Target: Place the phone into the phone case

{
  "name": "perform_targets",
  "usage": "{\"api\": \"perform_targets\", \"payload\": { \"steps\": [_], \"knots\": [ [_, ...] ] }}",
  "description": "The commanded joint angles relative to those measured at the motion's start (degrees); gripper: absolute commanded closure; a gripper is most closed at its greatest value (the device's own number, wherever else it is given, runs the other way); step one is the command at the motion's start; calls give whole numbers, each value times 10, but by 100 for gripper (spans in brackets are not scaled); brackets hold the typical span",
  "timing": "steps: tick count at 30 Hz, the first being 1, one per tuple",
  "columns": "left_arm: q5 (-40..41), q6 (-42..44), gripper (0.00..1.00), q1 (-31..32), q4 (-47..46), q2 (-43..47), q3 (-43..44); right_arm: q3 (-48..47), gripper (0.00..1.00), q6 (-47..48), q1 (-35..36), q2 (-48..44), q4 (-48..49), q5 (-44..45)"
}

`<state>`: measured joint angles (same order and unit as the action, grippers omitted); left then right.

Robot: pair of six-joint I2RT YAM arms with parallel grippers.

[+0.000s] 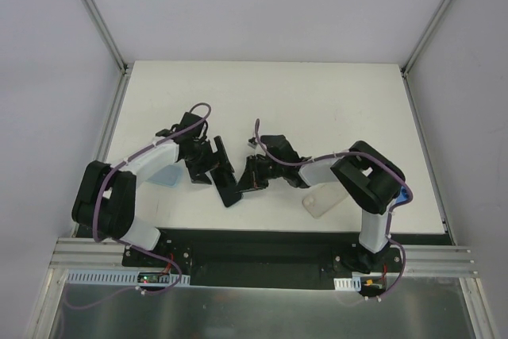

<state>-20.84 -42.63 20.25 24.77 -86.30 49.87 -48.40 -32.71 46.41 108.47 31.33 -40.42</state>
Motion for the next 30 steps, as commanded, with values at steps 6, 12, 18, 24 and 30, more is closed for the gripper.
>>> {"api": "perform_targets", "payload": {
  "steps": [6, 12, 18, 24, 30],
  "knots": [
    [36, 4, 1, 1, 21, 144, 3, 30, 99, -51, -18, -37, 88, -4],
    [213, -41, 2, -61, 179, 161, 54, 55, 99, -53, -29, -62, 103, -9],
    [274, -100, 7, -242, 252, 167, 30, 86, 98, -52, -35, -117, 111, -12],
    [338, -151, 23, -288, 248, 163, 5, 96, 98, -50, -40, -174, 81, -19],
    [327, -209, 34, -309, 246, 126, -8, 103, 97, 17, -39, -274, -27, 21]
  ]
}}
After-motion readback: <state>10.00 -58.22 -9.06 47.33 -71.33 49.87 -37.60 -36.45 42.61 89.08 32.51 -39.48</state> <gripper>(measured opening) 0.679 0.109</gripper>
